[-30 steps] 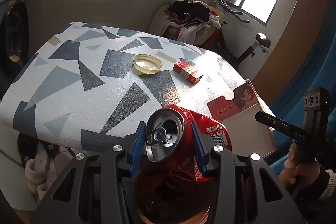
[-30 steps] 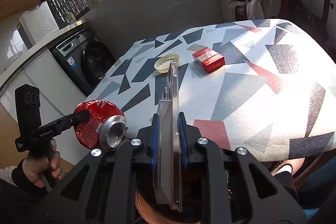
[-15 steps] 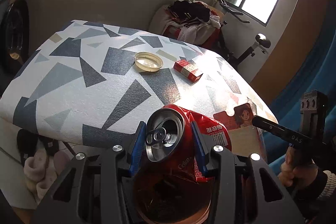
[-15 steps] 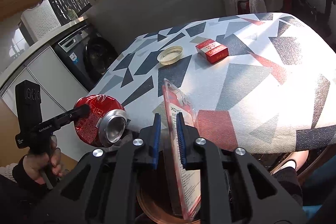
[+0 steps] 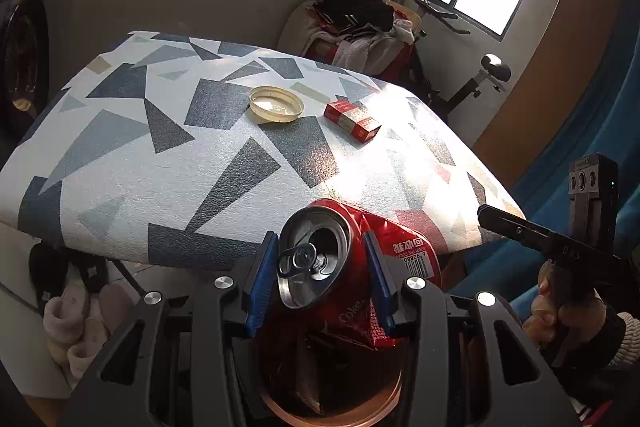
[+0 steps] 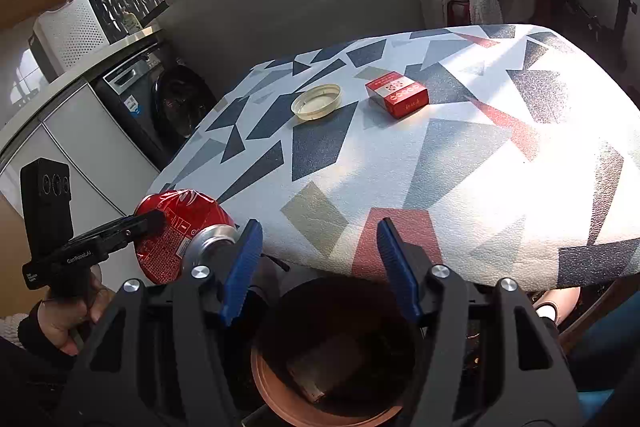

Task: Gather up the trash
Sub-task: 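Open the right gripper over the bin while the left releases the red can into it, then raise both grippers from the bin back over the ironing board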

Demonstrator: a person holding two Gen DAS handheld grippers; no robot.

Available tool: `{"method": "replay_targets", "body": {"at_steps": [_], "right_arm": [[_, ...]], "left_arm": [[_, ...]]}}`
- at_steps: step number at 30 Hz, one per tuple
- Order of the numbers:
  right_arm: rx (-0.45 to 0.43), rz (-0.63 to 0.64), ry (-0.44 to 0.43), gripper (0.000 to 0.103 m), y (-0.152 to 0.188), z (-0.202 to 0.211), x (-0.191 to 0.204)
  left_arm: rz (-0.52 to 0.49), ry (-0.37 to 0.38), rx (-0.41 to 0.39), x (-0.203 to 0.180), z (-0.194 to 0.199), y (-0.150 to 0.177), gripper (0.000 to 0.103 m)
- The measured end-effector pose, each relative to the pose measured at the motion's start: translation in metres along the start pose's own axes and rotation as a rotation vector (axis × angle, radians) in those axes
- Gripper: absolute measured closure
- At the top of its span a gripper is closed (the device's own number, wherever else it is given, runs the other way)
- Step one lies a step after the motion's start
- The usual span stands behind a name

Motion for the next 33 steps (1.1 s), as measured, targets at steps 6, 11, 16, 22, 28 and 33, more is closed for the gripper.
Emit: {"method": "replay_targets", "body": {"at_steps": [6,11,16,22,28,33], "right_arm": [[-0.014,0.001,0.035,0.007,-0.005,0.003,-0.010],[0.000,0.007,0.068,0.006,-0.006,0.001,-0.018],[0.004,0.025,0.121,0.006,-0.006,0.002,-0.028],[0.016,0.065,0.188,0.006,-0.005,0.003,-0.041],[0.018,0.055,0.206,0.006,-0.006,0.005,-0.050],[0.023,0.055,0.215,0.006,-0.006,0.005,-0.052]], "left_arm": [[-0.053,0.014,0.039,-0.014,-0.010,0.012,0.061],[-0.077,0.018,0.071,-0.021,-0.018,0.022,0.061],[-0.102,0.026,0.105,-0.027,-0.027,0.034,0.061],[-0.140,0.030,0.137,-0.036,-0.037,0.044,0.061],[-0.180,0.018,0.131,-0.043,-0.038,0.045,0.038],[-0.180,-0.045,0.068,-0.029,-0.030,0.023,0.014]]}}
Point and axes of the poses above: each gripper's, at about its wrist camera, not at the fingertips, and z roughly against the way its jaws point, x to its left, y to its underside, the point moved 8 cm from there along -z, roughly the way its jaws point, and after that the axes turned 4 degrees about -x, right-handed, at the moved point
